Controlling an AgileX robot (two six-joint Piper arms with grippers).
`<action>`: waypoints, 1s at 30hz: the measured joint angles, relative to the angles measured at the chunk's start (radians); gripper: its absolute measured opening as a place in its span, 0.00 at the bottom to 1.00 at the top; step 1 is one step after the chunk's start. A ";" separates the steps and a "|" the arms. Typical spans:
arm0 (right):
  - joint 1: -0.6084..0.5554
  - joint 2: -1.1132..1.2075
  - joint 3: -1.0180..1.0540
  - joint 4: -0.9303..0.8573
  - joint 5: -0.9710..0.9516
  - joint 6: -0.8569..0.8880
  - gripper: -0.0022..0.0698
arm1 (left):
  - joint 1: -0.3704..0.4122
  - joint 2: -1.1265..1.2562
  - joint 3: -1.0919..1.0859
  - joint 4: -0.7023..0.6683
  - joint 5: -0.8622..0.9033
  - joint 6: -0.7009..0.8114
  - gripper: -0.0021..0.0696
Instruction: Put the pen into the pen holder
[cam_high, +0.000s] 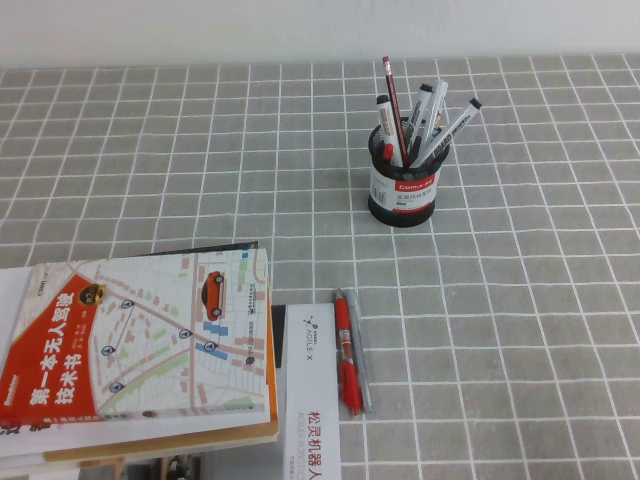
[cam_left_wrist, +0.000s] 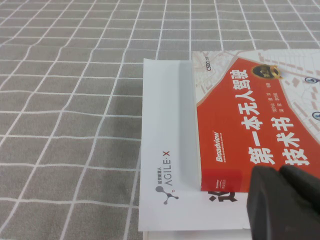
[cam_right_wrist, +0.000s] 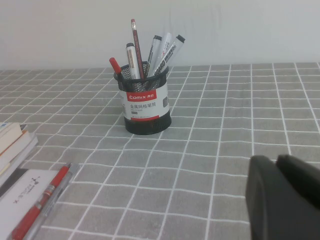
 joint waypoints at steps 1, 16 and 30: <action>0.000 0.000 0.000 0.000 0.000 0.000 0.01 | 0.000 0.000 0.000 0.000 0.000 0.000 0.02; 0.000 0.000 0.000 0.000 0.004 -0.002 0.01 | 0.000 0.000 0.000 0.000 0.000 0.000 0.02; 0.000 0.000 0.000 0.012 0.014 -0.002 0.01 | 0.000 0.000 0.000 0.000 0.000 0.000 0.02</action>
